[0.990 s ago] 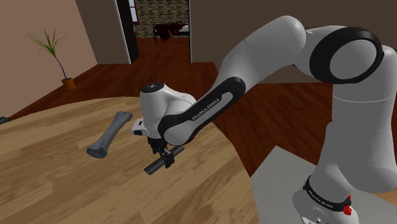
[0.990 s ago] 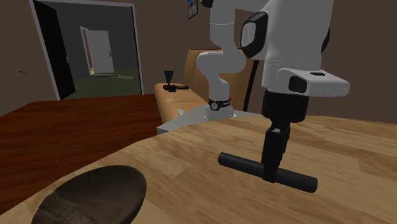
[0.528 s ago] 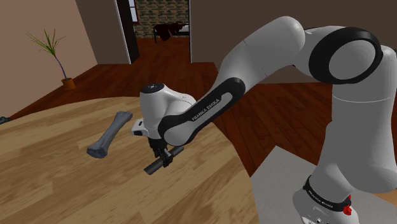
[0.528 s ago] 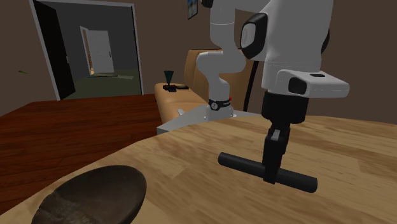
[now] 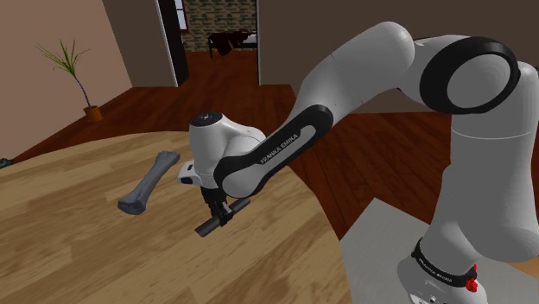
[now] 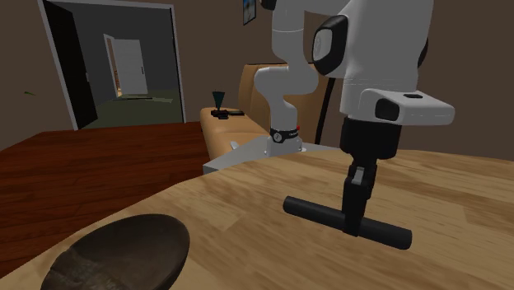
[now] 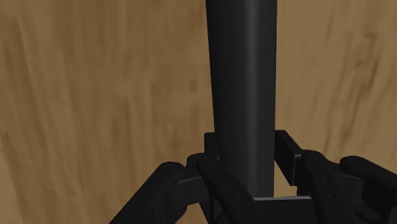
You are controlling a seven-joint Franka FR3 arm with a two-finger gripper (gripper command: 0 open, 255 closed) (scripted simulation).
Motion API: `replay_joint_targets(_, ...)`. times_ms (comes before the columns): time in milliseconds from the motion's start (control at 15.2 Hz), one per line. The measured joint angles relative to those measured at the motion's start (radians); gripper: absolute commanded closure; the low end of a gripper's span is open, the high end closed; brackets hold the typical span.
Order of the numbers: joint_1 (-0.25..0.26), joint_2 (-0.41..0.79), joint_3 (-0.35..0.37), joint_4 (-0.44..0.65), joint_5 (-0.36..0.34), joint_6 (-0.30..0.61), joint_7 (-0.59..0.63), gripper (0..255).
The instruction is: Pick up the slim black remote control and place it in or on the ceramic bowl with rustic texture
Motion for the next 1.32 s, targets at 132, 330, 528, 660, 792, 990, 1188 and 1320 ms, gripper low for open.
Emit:
replay_joint_targets(132,-0.001,-0.003,0.000,0.000,0.002,-0.002,-0.002,255)
replay_joint_targets(330,-0.004,-0.021,0.003,0.009,0.009,-0.029,-0.007,255)
replay_joint_targets(528,-0.007,-0.046,0.007,0.017,0.018,-0.061,-0.015,255)
replay_joint_targets(660,-0.008,-0.060,0.009,0.028,0.024,-0.086,-0.020,255)
replay_joint_targets(792,-0.009,-0.069,0.010,0.043,0.028,-0.109,-0.023,255)
replay_joint_targets(990,-0.011,-0.086,0.013,0.060,0.035,-0.143,-0.029,255)
replay_joint_targets(1188,-0.013,-0.107,0.015,0.076,0.043,-0.179,-0.036,255)
replay_joint_targets(1320,-0.013,-0.115,0.016,0.088,0.046,-0.198,-0.038,255)
